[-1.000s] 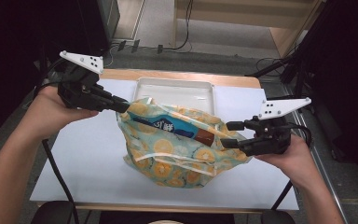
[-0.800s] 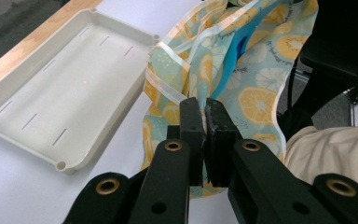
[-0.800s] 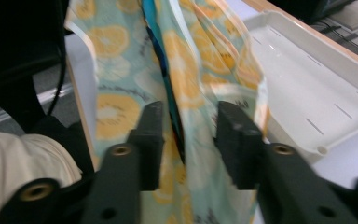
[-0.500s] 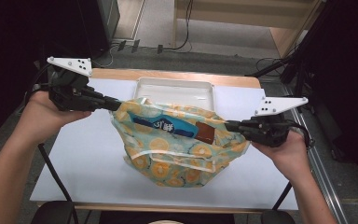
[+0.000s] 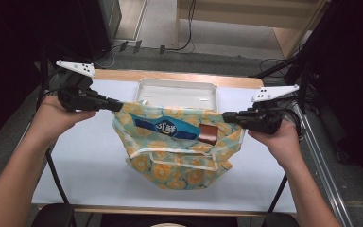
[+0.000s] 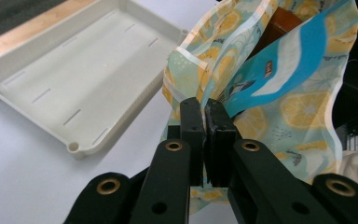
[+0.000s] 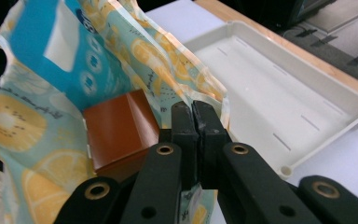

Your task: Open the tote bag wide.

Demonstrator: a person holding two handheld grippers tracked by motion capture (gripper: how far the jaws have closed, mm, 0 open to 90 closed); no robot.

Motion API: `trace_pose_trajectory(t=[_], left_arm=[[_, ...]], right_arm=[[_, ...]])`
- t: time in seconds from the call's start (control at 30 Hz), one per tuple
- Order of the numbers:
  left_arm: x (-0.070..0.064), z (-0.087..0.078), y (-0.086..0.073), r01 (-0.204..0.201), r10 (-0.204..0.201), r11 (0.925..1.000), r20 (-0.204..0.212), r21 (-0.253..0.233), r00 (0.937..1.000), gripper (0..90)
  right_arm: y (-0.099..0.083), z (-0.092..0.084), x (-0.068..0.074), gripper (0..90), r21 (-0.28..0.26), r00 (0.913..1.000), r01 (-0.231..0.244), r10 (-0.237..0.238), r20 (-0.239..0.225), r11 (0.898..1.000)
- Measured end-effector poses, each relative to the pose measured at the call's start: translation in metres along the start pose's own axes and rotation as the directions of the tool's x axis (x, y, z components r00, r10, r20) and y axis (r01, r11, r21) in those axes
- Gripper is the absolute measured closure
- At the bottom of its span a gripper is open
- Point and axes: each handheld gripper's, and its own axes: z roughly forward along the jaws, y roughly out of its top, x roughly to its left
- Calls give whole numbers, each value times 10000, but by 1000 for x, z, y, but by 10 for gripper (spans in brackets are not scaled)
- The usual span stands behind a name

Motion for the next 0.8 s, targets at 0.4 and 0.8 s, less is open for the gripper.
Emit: trace_pose_trajectory(t=[0.4, 0.8], left_arm=[[15, 29, -28, 515, -518, 9987, 677, 67, 9964, 882], [23, 55, -52, 1011, -1022, 9947, 980, 166, 9899, 880]], right_arm=[[-22, 15, -7, 893, 230, 9986, -498, 502, -179, 9985], [-50, 30, -13, 890, 370, 9945, -959, 973, -375, 9947]])
